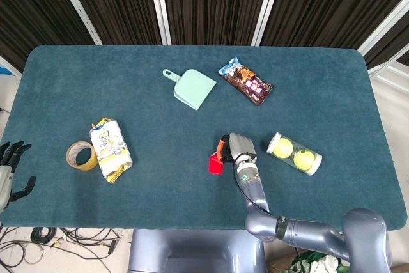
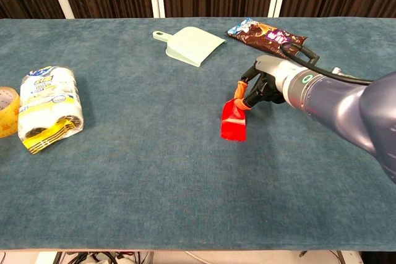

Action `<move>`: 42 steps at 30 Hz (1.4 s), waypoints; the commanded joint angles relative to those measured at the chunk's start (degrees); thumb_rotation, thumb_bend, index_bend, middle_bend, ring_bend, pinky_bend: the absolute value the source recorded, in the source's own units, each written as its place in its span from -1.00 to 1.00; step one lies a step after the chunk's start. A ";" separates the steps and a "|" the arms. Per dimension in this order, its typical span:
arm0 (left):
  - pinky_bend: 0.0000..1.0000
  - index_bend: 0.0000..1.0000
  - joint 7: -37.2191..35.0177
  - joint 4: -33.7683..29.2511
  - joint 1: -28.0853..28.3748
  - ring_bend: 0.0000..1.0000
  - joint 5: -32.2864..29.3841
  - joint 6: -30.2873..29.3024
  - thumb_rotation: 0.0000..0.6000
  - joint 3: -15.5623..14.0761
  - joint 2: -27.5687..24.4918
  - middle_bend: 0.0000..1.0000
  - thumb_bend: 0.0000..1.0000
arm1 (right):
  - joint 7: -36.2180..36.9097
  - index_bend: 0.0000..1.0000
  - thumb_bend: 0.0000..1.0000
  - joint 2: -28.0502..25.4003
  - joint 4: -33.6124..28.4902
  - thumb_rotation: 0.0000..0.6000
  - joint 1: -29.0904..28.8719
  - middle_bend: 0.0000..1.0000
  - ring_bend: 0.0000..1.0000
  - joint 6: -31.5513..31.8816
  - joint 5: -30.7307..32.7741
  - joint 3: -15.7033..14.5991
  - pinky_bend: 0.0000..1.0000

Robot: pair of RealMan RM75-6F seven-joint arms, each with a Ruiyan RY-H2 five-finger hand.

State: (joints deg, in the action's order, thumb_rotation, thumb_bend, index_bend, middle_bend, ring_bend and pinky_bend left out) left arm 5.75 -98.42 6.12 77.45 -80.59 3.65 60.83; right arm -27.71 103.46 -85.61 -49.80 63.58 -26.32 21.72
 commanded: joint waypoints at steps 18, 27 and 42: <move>-0.81 -0.67 0.37 0.50 -0.13 -0.94 0.95 -0.85 1.00 -0.06 0.32 -0.81 -0.24 | -24.90 0.41 0.11 -20.29 -30.89 1.00 -6.20 0.95 1.00 11.13 16.83 4.44 1.00; -0.86 -0.67 2.26 2.82 0.22 -0.96 4.08 -2.27 1.00 -0.44 1.19 -0.81 -0.25 | -27.46 0.45 0.11 -33.52 -31.61 1.00 -9.62 0.97 1.00 6.74 36.28 15.07 1.00; -0.87 -0.67 1.41 3.13 0.07 -0.96 3.69 -2.49 1.00 -0.15 1.44 -0.81 -0.25 | -12.88 0.48 0.11 -47.21 -35.71 1.00 -4.57 0.98 1.00 -4.90 41.85 25.38 1.00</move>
State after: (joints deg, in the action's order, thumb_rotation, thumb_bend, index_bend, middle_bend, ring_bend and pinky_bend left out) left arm 7.17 -95.29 6.20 81.15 -83.07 3.49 62.27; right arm -43.68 58.10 -120.05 -55.91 60.52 16.69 45.31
